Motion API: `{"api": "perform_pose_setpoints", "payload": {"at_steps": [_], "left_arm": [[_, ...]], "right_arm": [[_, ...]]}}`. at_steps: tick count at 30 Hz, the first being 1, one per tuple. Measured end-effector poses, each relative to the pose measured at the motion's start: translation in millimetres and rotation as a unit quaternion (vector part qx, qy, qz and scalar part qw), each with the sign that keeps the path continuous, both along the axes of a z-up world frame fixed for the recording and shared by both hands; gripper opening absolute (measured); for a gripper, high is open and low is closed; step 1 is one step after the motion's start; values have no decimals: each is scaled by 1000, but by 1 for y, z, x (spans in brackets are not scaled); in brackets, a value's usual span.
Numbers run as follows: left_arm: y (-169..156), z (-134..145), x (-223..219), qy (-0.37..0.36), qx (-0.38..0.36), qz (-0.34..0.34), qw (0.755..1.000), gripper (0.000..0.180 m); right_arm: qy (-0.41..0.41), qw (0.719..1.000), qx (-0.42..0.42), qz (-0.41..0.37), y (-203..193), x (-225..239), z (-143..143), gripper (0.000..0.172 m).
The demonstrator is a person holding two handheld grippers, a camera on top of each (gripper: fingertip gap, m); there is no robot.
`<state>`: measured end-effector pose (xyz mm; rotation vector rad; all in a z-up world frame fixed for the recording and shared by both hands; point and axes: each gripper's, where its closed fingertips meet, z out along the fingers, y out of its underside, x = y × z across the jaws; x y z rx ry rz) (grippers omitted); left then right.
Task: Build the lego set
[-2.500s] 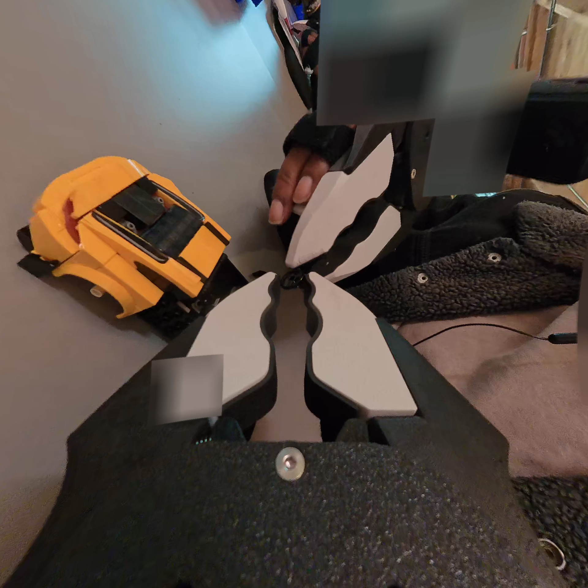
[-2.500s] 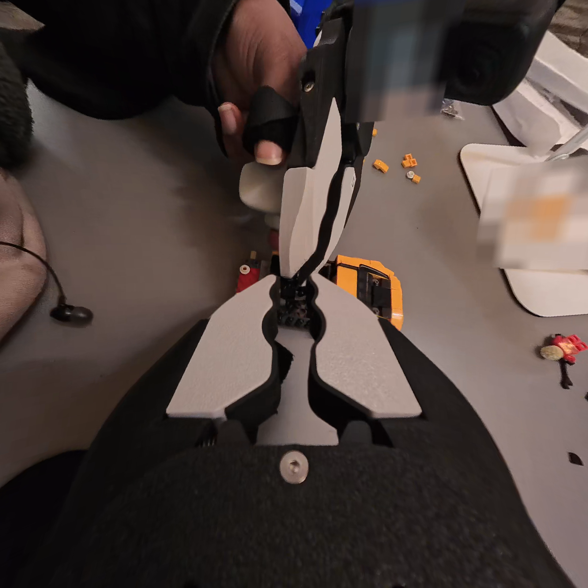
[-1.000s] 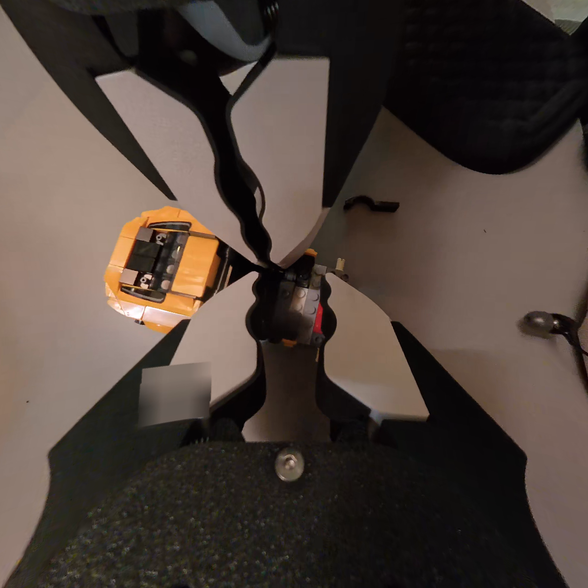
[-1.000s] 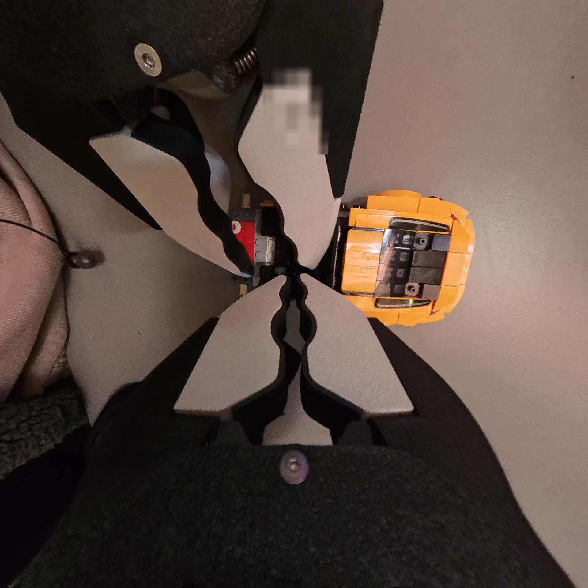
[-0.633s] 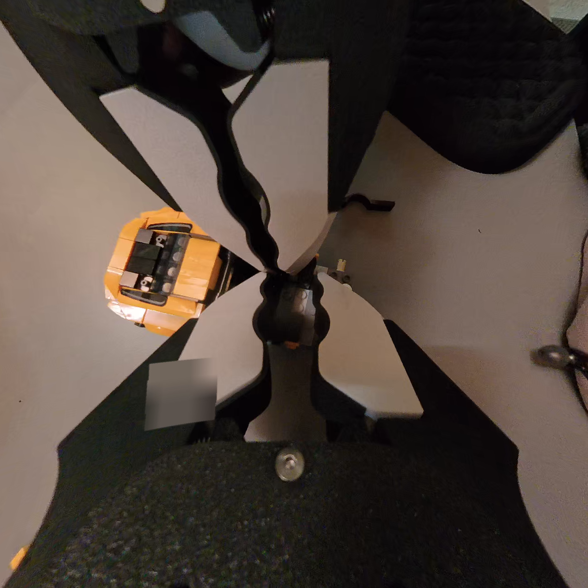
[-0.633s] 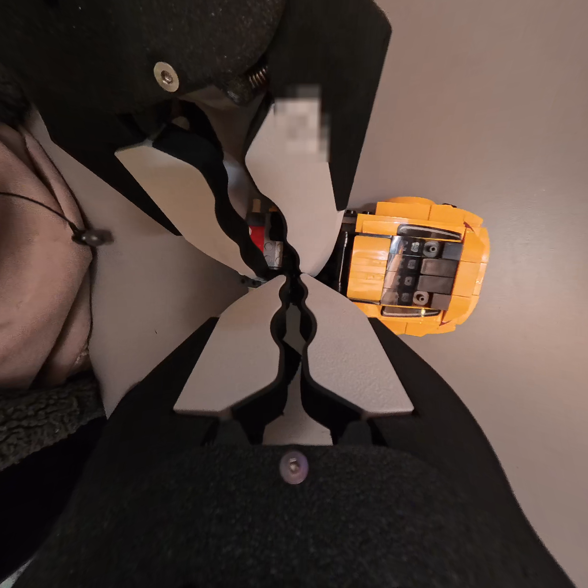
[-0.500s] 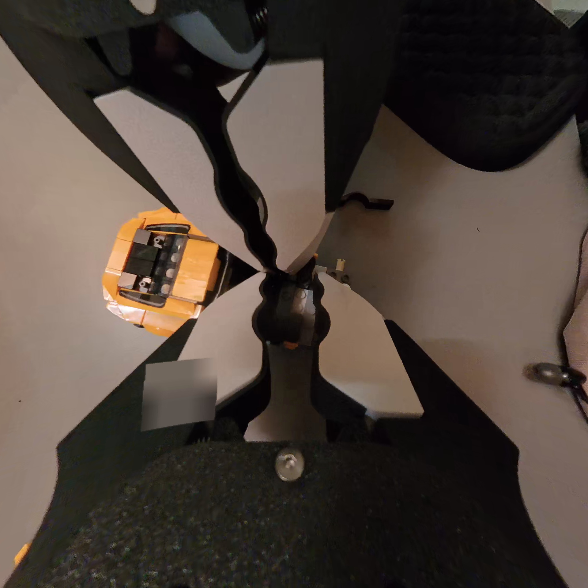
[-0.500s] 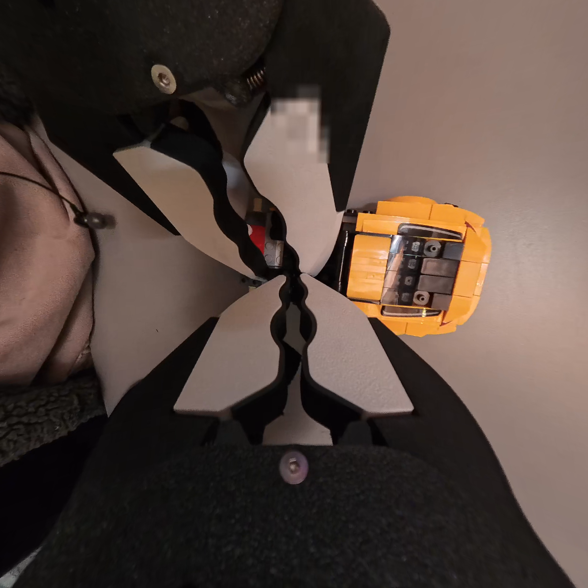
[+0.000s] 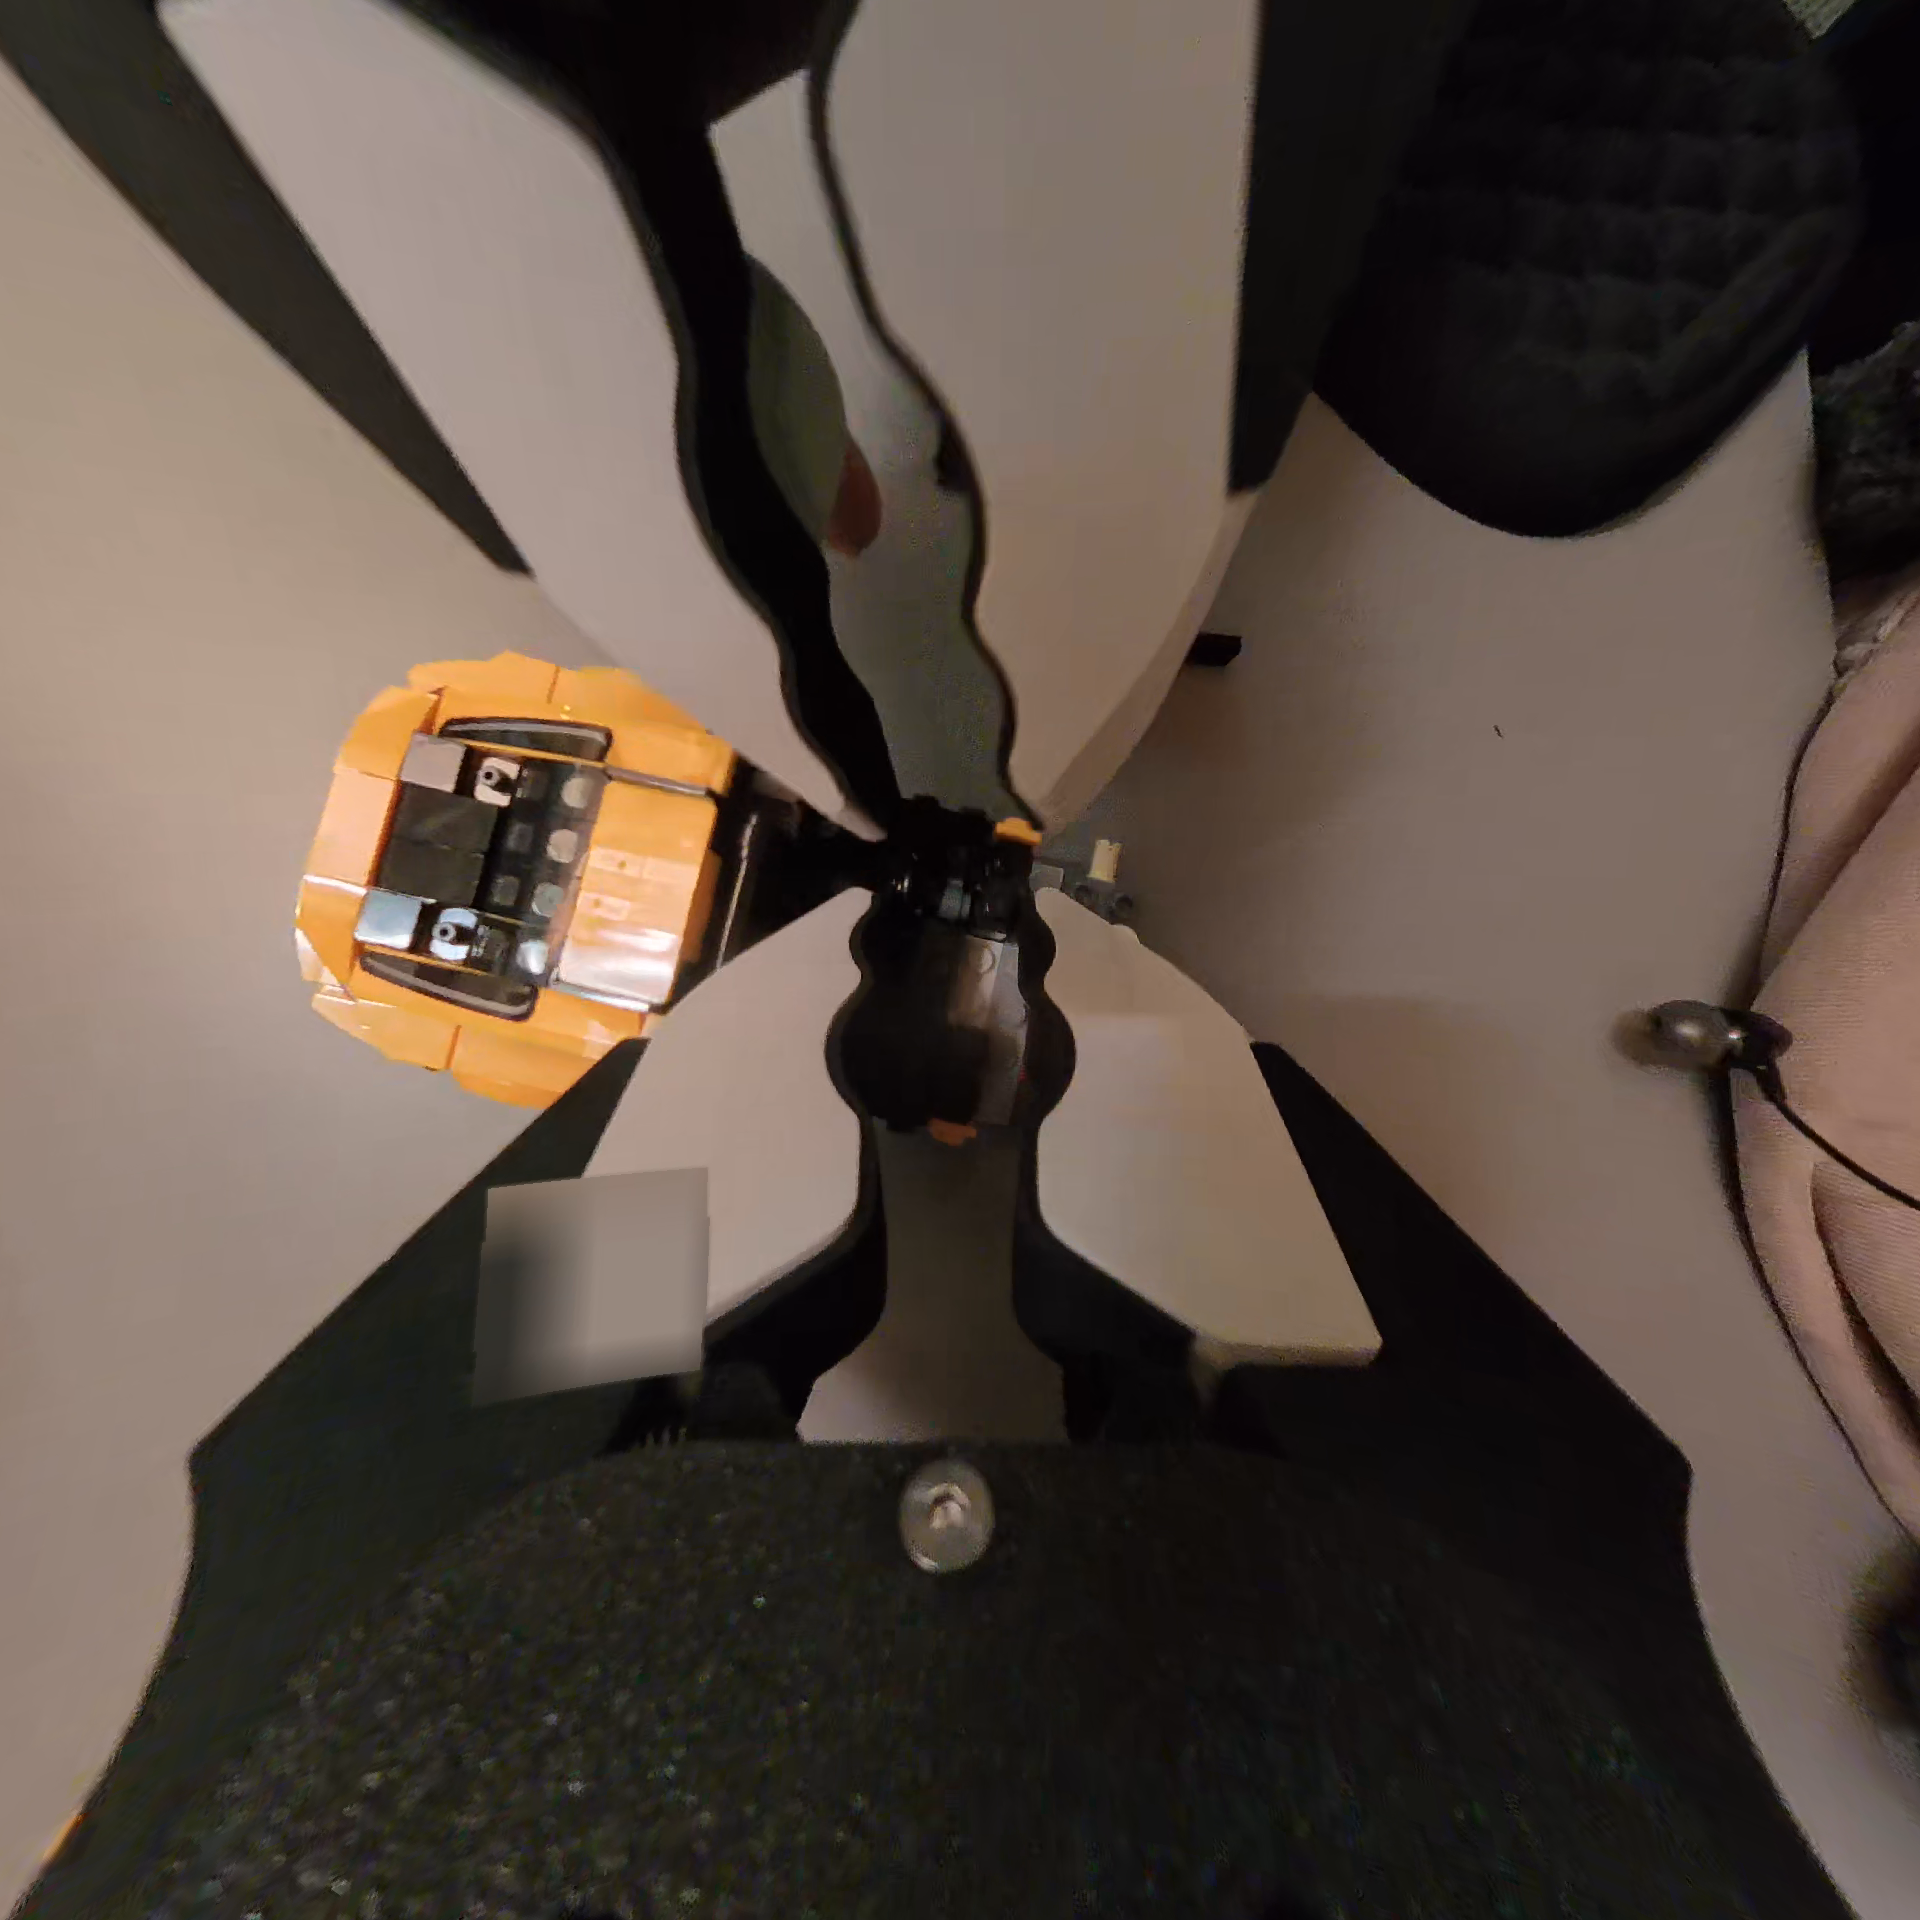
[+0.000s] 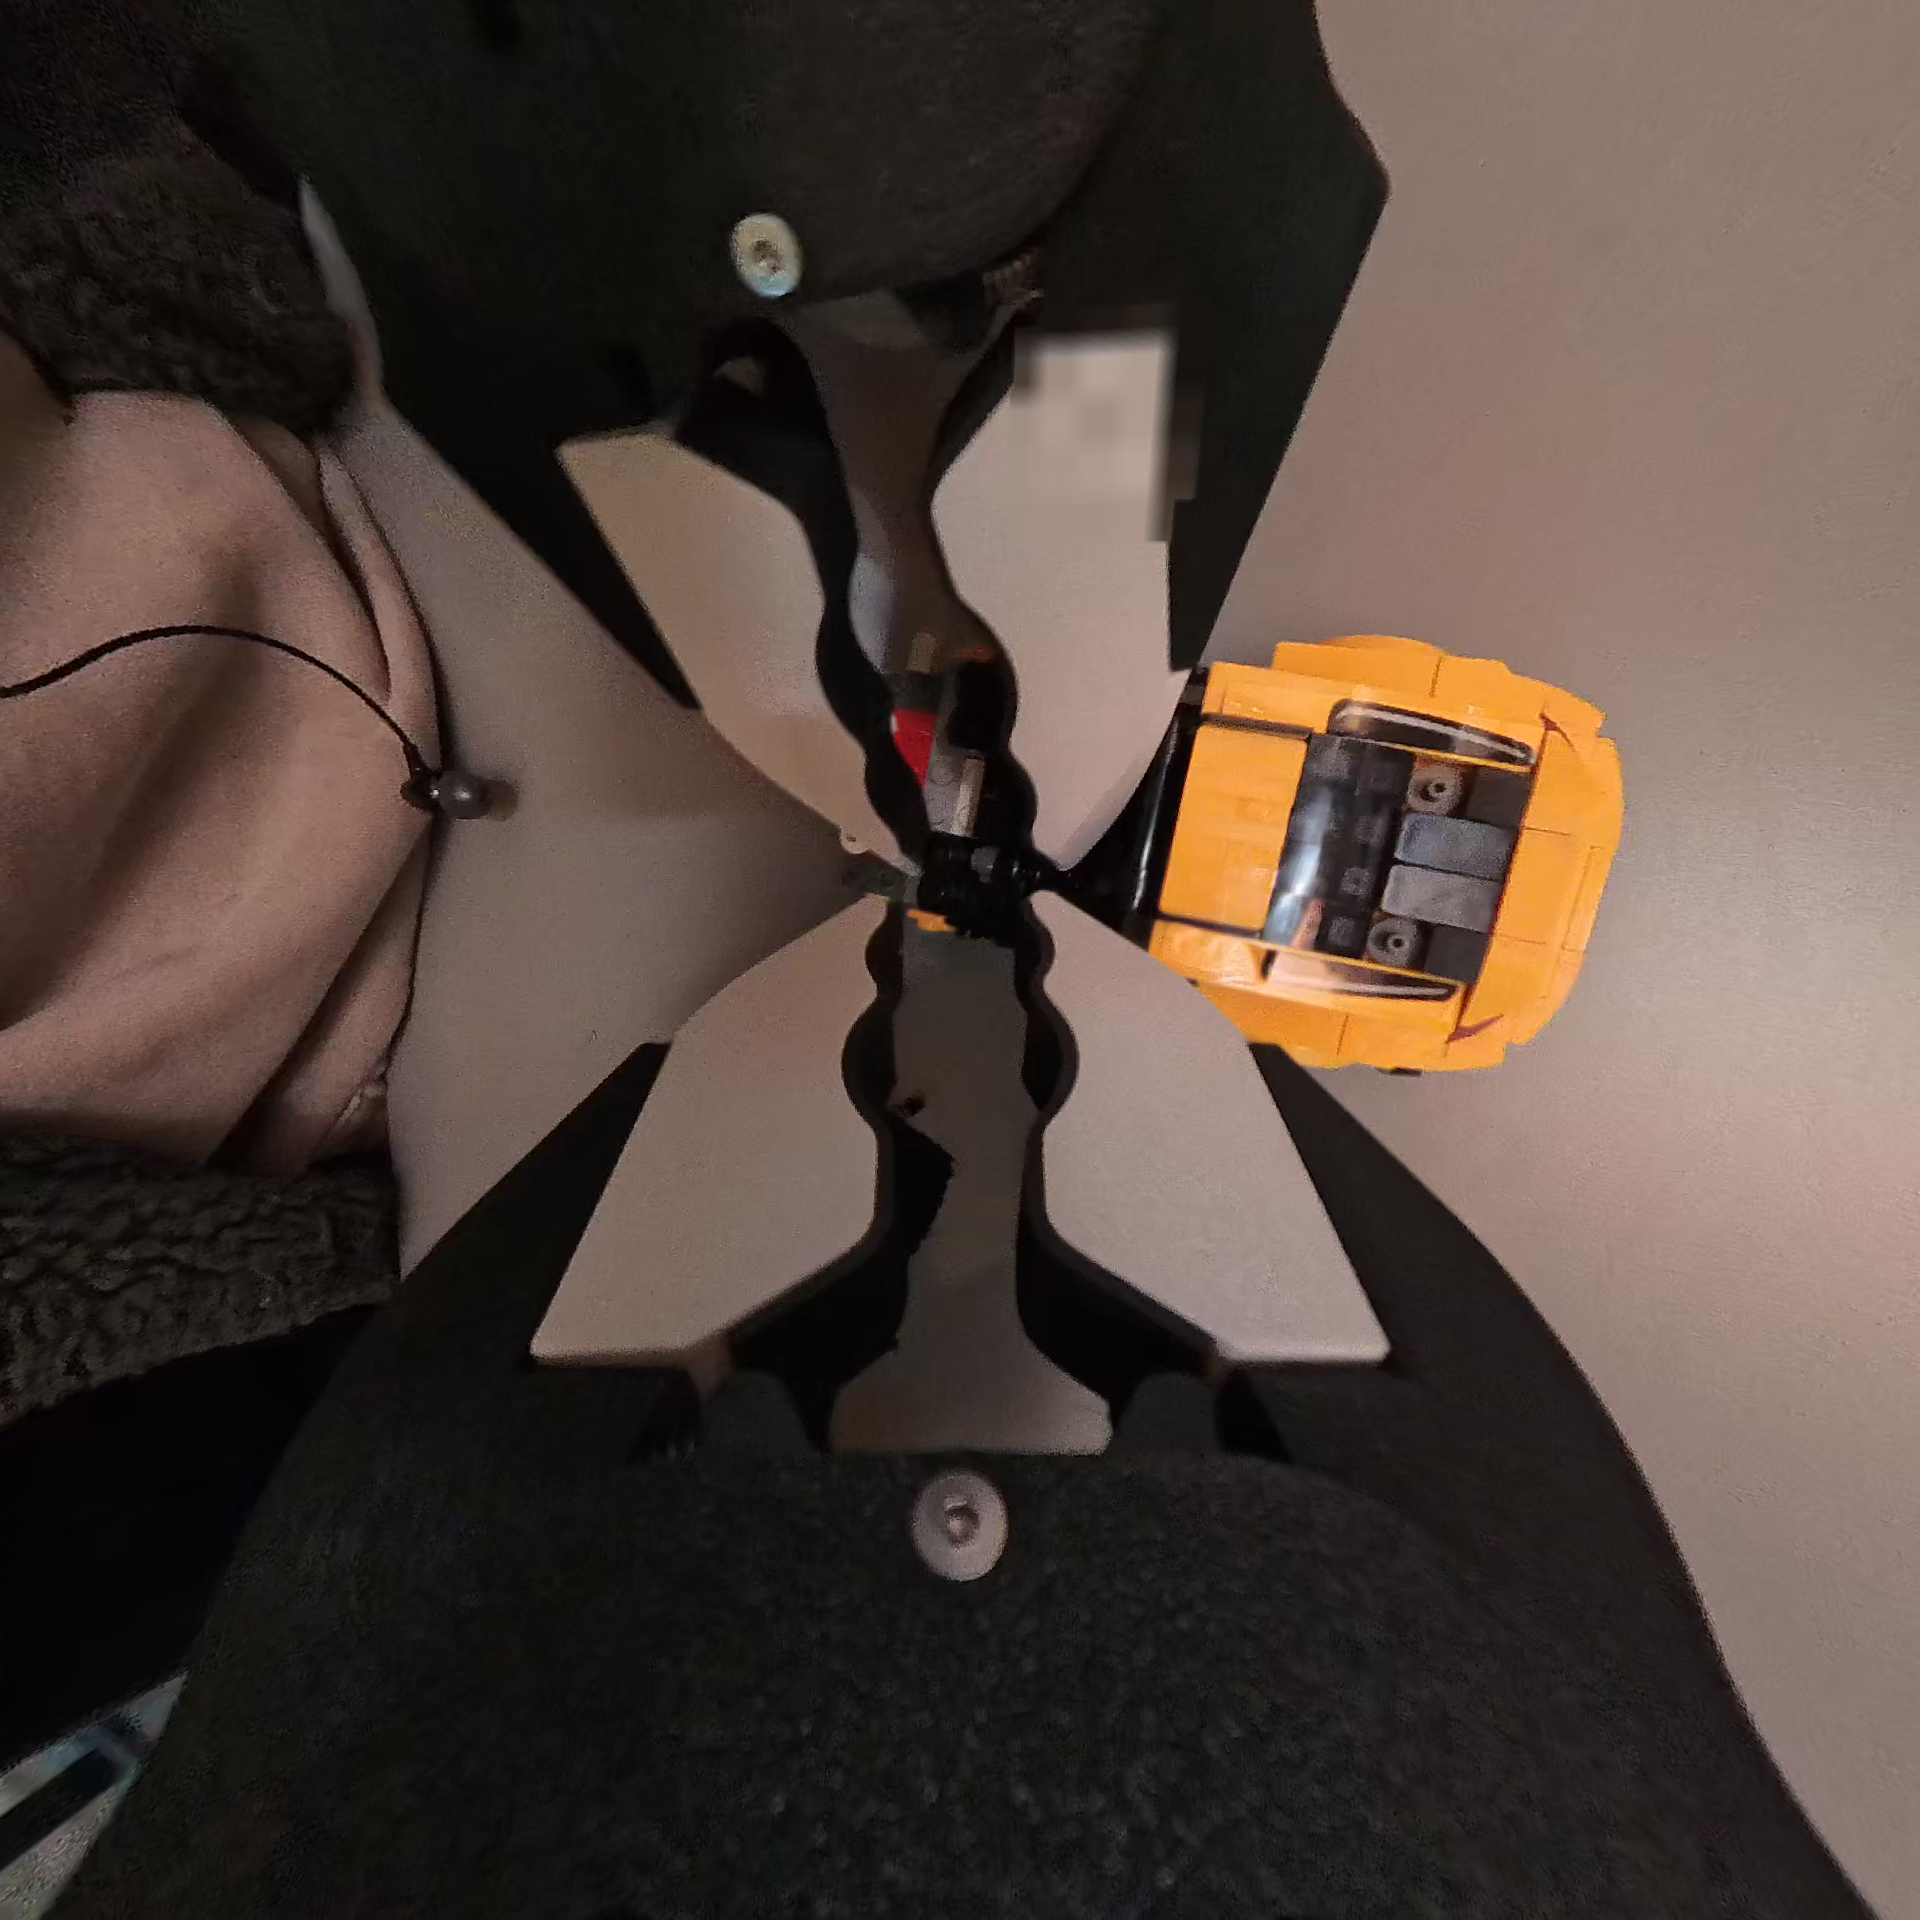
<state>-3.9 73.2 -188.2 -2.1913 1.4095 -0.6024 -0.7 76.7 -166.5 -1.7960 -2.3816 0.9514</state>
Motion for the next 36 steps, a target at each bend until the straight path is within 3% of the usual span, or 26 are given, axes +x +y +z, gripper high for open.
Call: {"api": "perform_pose_setpoints", "payload": {"at_steps": [10, 19, 36], "left_arm": [[-3, -2, 0, 53, -16, -41, 998, 27], [-5, -3, -6, 153, -39, -73, 985, 27], [-12, -4, -6, 205, -58, -143, 967, 25]], "right_arm": [[124, 985, 85, -78, 0, 11, -13, 27], [174, 977, 75, -94, 0, 7, -13, 27], [226, 966, 26, -121, 8, 7, -6, 27]]}}
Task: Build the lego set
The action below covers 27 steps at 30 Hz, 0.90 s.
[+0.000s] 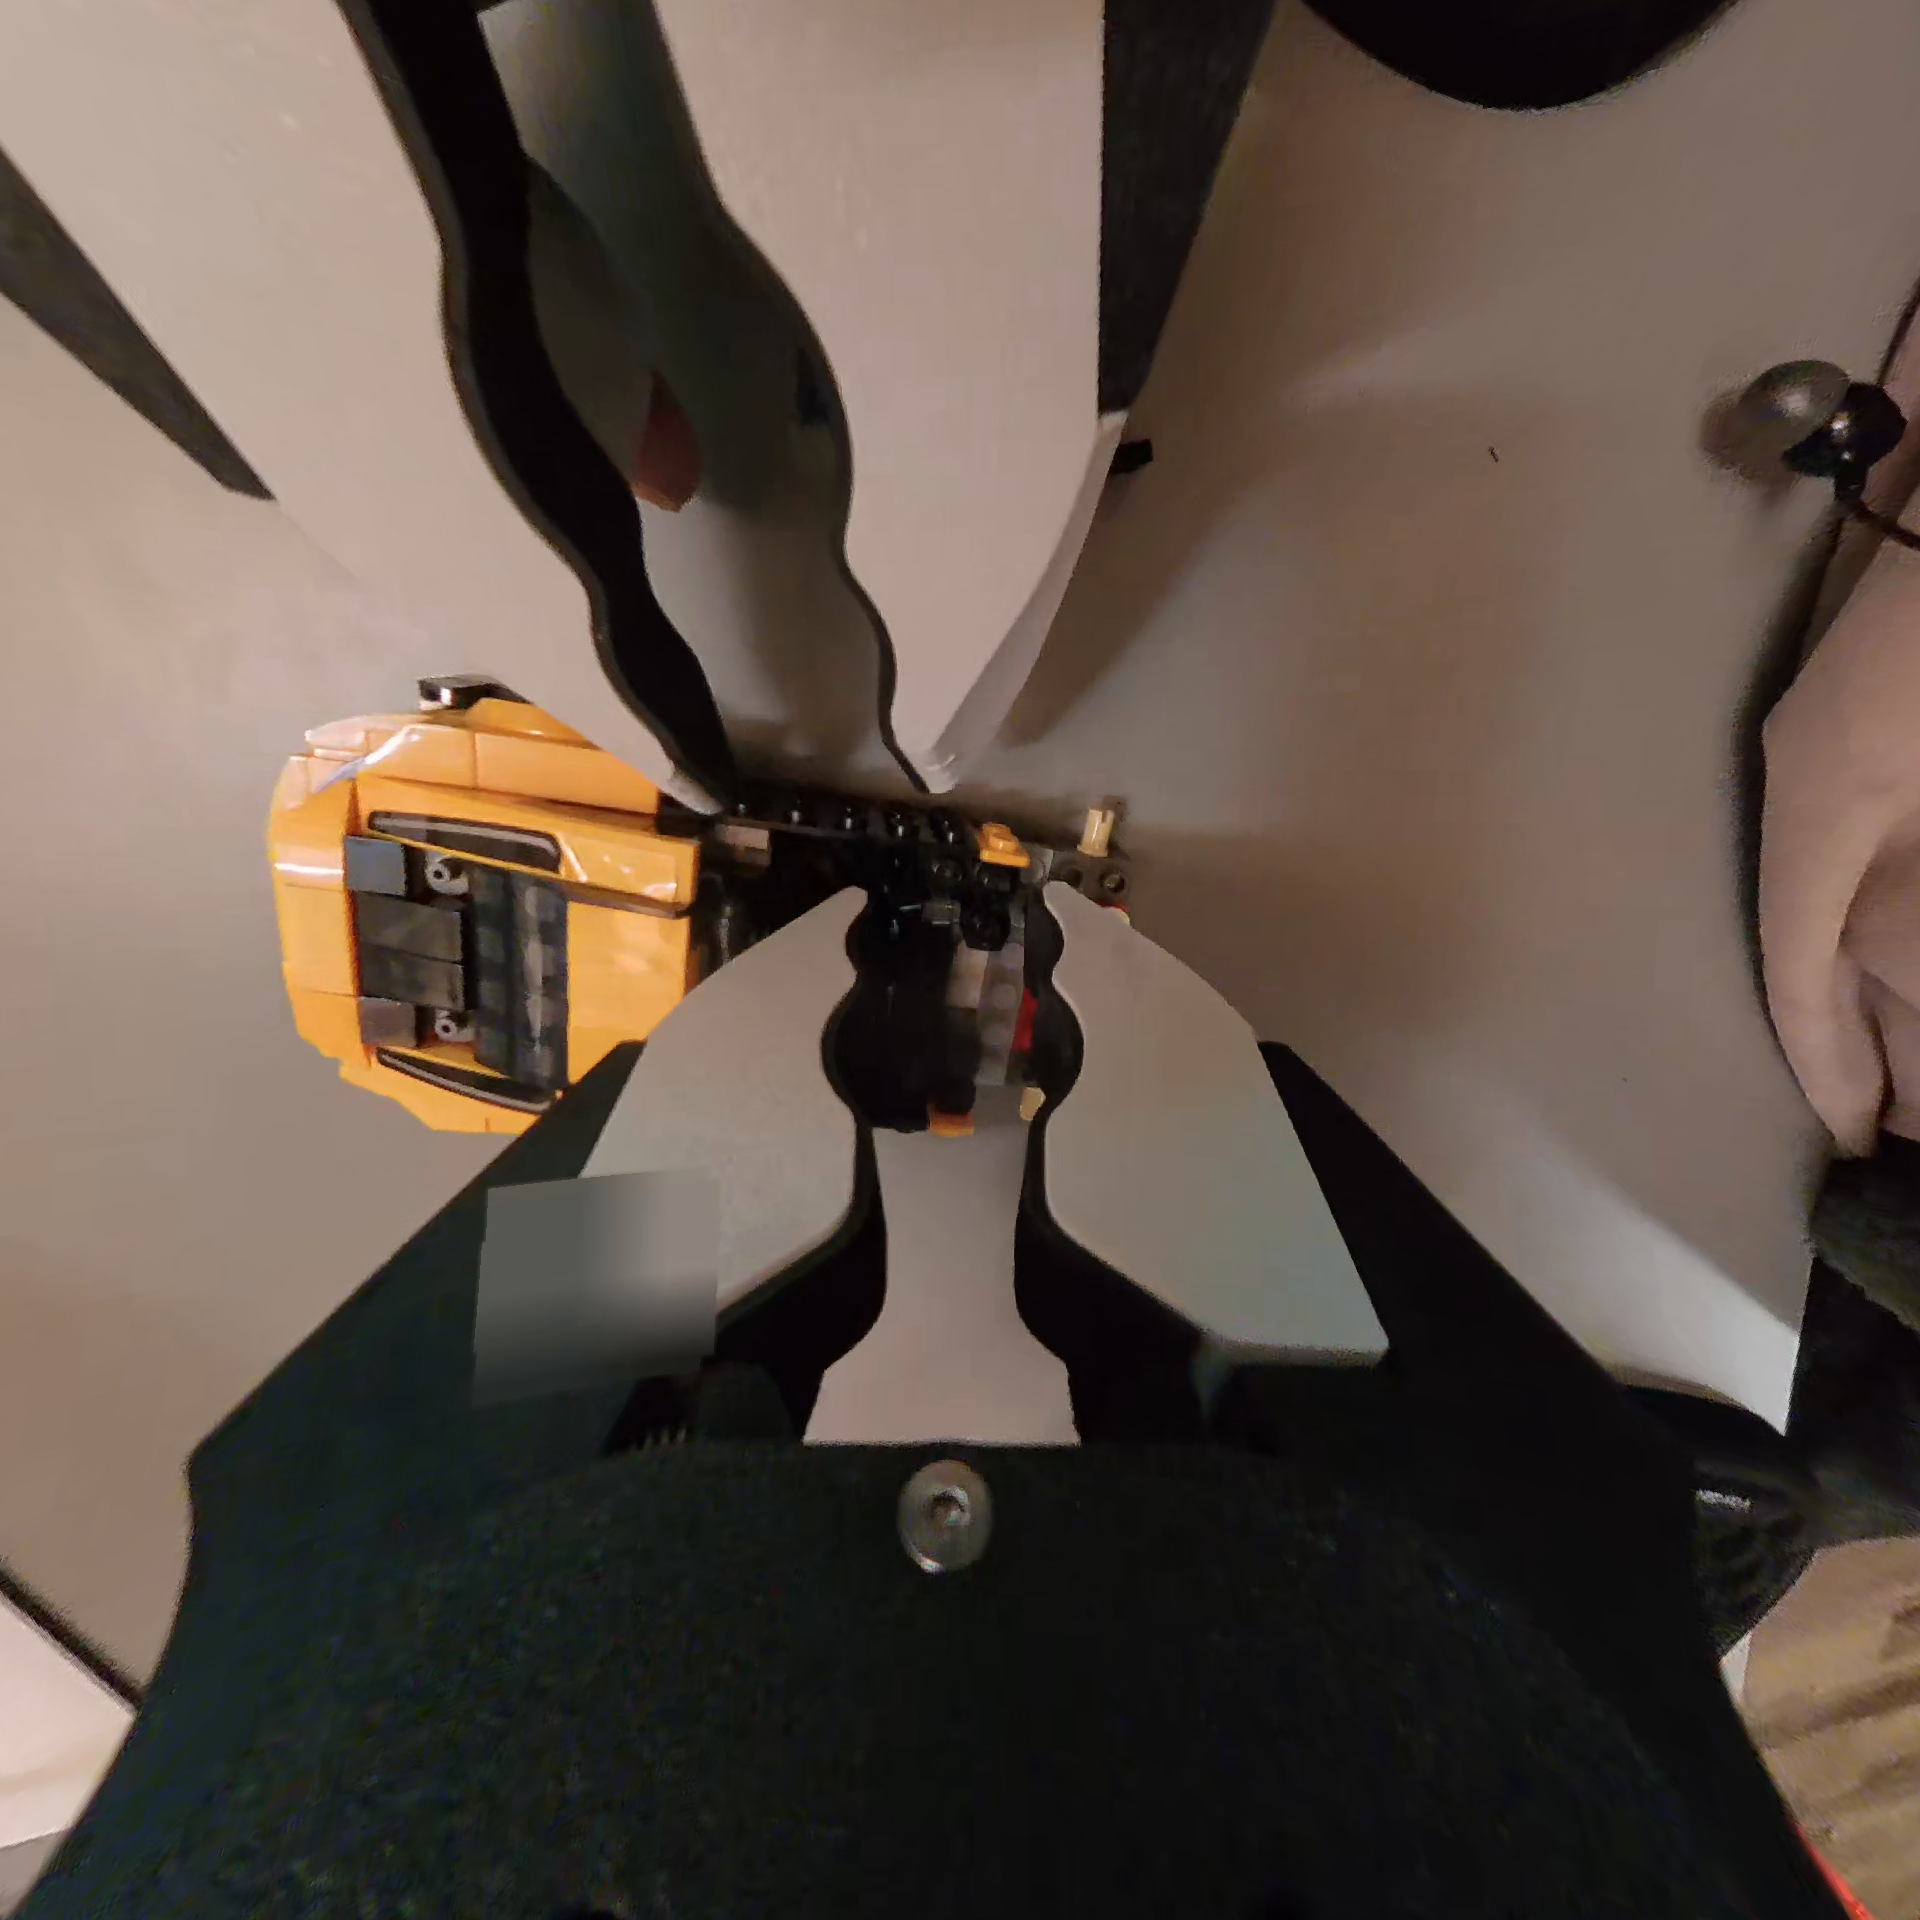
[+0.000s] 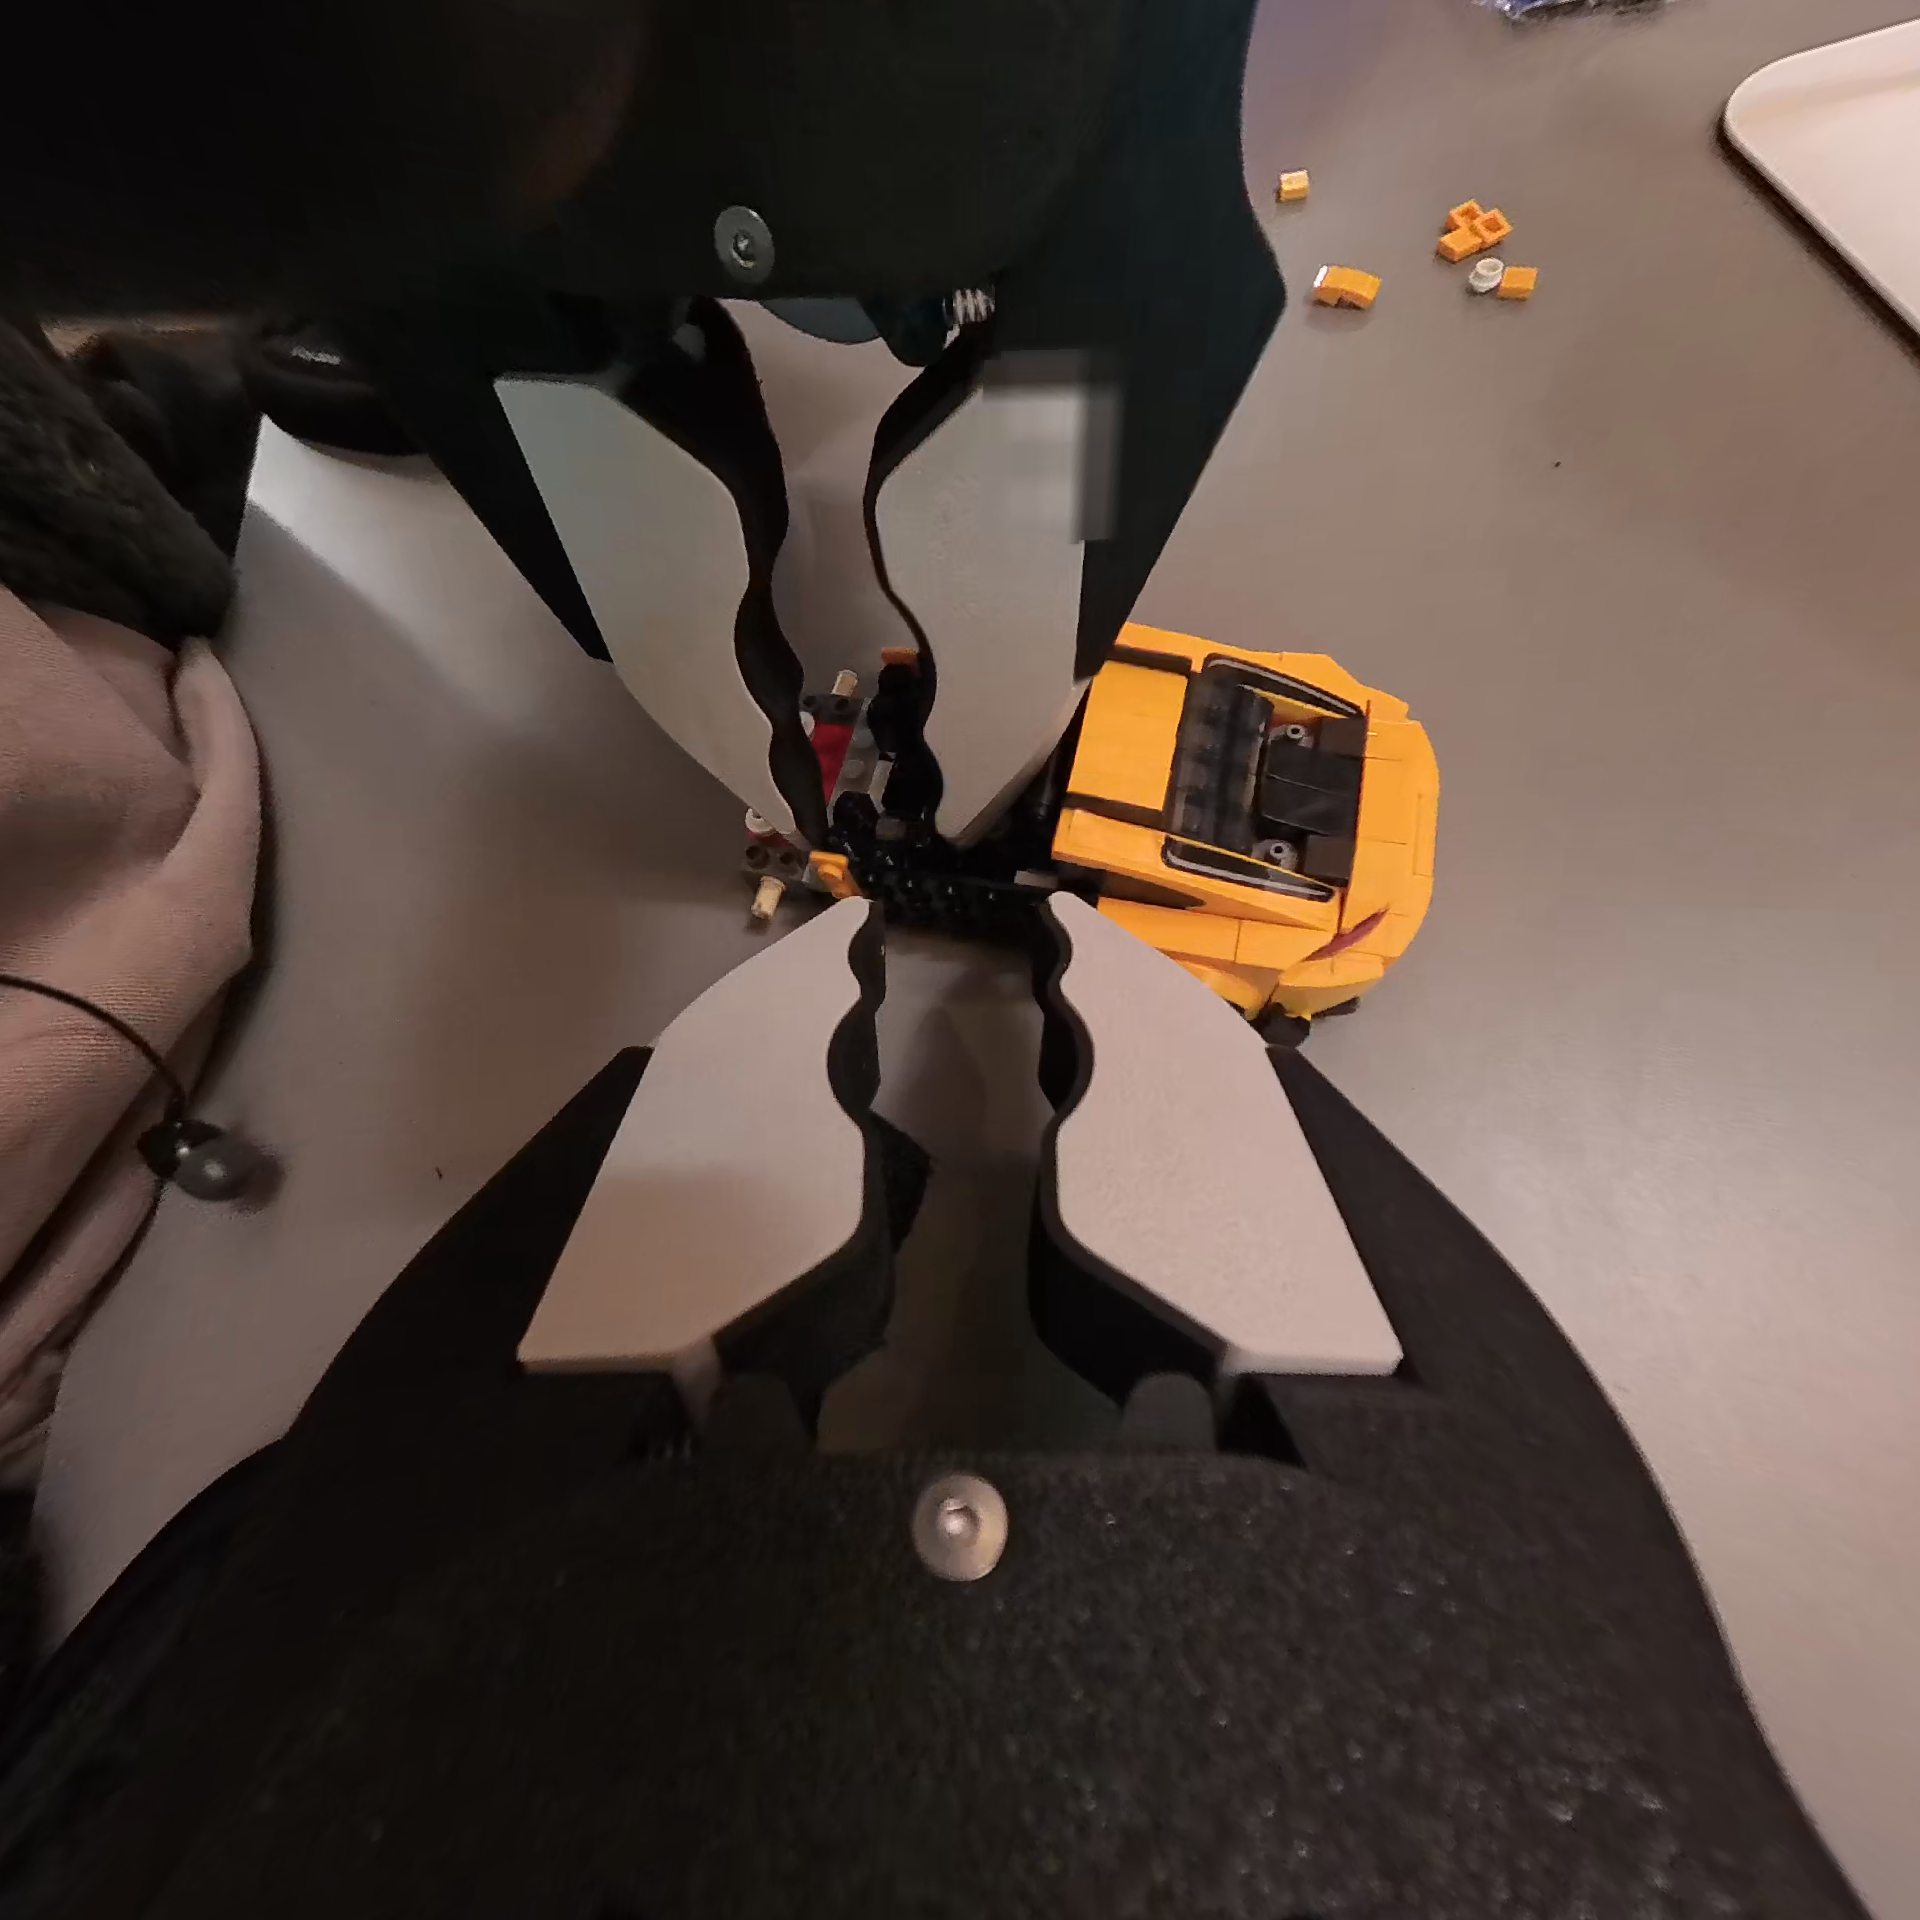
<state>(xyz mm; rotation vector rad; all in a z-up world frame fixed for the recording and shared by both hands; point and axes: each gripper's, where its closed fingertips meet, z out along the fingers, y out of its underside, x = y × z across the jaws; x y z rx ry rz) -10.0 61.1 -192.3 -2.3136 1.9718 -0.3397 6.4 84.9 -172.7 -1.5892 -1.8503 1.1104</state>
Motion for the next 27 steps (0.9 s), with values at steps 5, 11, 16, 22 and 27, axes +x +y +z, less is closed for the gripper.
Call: {"api": "perform_pose_setpoints", "payload": {"at_steps": [5, 11, 16, 22, 27], "left_arm": [[0, 0, 1, 3, -2, -14, 1000, 25], [-1, 0, -2, 5, -8, -25, 1000, 25], [1, 0, -5, 16, 1, -38, 999, 25], [2, 0, -7, 17, 0, -49, 999, 25], [3, 0, -14, 31, -2, -70, 997, 26]], "right_arm": [[2, 1000, -1, 5, -1, 1, 0, 26], [4, 1000, -4, 9, -3, 1, 0, 25], [10, 1000, 4, 15, -5, 1, 2, 26], [27, 999, -11, 41, -16, 1, 8, 25], [25, 998, -18, 46, -18, 1, 6, 25]]}}
